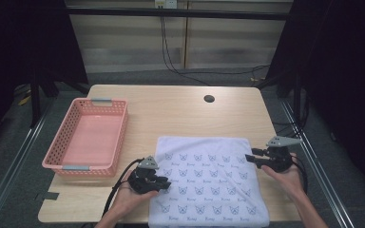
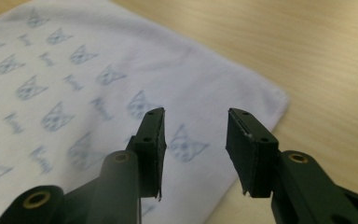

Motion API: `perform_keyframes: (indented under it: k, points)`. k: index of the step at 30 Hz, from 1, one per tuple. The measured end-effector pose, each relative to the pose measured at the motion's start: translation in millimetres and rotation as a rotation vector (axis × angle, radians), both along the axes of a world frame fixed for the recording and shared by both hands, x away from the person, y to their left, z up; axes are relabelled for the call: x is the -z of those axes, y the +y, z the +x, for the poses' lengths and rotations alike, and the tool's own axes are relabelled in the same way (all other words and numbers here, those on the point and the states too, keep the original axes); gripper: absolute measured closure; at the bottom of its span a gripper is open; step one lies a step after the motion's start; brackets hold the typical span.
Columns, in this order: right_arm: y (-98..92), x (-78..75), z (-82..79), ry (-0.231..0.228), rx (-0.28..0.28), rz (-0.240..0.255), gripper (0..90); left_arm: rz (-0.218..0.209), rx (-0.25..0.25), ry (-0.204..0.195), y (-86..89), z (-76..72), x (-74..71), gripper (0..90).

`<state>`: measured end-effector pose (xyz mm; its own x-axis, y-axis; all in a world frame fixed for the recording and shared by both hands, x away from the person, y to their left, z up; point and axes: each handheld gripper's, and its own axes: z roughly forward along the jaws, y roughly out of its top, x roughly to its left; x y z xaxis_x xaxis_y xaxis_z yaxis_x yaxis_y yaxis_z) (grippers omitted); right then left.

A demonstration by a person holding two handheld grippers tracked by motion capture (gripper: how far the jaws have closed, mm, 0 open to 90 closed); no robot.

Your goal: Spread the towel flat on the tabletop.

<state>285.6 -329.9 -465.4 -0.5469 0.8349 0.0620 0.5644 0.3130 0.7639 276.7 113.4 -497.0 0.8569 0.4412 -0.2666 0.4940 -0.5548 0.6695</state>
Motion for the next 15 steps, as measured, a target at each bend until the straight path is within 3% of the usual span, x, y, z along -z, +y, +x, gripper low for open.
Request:
perform_keyframes:
  k: [4,8,11,15]
  points:
    - [-2.1,5.6,27.0,-0.007,0.034,-0.021,55.8,-0.022,-0.01,0.012,0.7,-0.6,1.2,70.6]
    - [2.0,20.7,49.0,0.033,0.053,-0.042,52.4,-0.014,0.0,0.001,0.0,-2.5,0.7,67.6]
    - [5.3,30.6,57.0,0.045,0.069,-0.085,48.3,-0.013,-0.002,0.005,0.1,-2.3,0.4,67.8]
    - [3.6,36.1,63.0,0.058,0.09,-0.102,41.4,-0.007,-0.004,-0.001,-0.2,-0.9,-1.4,67.3]
